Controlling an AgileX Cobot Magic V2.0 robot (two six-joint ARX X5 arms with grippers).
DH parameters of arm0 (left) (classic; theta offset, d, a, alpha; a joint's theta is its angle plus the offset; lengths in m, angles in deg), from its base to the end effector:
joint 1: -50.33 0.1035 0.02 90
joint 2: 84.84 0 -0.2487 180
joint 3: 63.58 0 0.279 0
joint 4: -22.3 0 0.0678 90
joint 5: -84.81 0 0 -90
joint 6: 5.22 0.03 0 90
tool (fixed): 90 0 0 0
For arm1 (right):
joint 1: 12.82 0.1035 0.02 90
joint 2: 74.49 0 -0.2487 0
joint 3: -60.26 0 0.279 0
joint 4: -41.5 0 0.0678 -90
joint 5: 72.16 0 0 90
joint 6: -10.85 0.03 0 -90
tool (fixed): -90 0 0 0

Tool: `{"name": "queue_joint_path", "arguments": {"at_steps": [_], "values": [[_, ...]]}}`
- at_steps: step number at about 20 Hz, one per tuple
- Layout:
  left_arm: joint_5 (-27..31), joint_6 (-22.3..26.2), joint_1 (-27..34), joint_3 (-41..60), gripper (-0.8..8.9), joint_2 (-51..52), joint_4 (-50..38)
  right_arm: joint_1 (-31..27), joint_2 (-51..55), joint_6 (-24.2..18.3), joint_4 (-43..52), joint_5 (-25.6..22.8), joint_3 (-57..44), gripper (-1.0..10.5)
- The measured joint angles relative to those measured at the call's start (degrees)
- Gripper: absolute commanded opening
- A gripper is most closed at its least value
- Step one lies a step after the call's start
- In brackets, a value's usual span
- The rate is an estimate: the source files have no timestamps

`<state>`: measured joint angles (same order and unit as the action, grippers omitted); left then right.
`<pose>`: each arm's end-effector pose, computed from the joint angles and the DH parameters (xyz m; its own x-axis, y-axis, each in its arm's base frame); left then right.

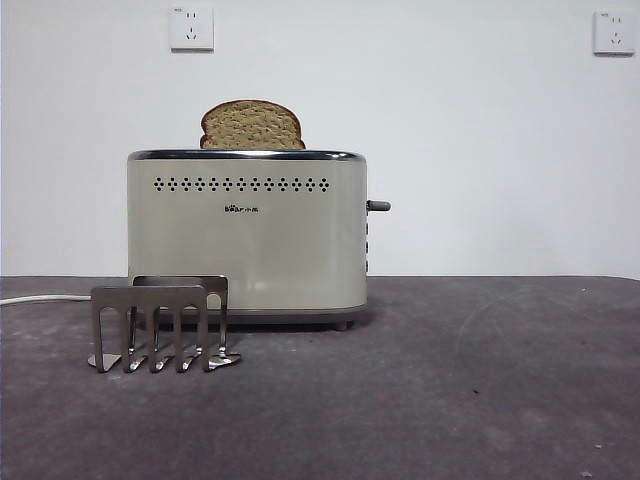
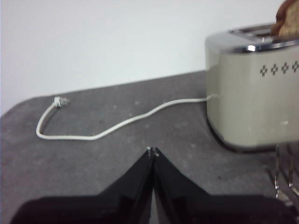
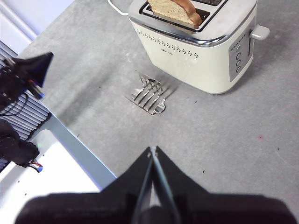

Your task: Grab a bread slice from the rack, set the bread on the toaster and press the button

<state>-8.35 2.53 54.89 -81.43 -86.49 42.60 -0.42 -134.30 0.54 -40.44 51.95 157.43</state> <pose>0.1365 0.0092 0.1815 0.9972 0.0242 -0.0714 -0.0147 0.9913 0.1306 0.1748 0.0557 0.4227 0.4556 0.6743 -0.5812 -0.6814 0.6842 0.2598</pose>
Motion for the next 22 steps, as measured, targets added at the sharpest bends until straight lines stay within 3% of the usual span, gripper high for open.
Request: {"name": "queue_joint_path", "arguments": {"at_steps": [5,11,22], "values": [[0.00,-0.39,0.00,2.27,-0.03,0.50,0.13,0.00,0.00,0.00,0.00,-0.04,0.00,0.0],[-0.22,-4.31,0.00,4.42,-0.03,1.38,2.43,0.00,-0.02,0.00,0.00,-0.04,0.00,0.0],[0.00,-4.81,0.15,4.42,-0.03,1.38,2.43,0.00,-0.02,0.00,0.00,-0.04,0.00,0.0]]}}
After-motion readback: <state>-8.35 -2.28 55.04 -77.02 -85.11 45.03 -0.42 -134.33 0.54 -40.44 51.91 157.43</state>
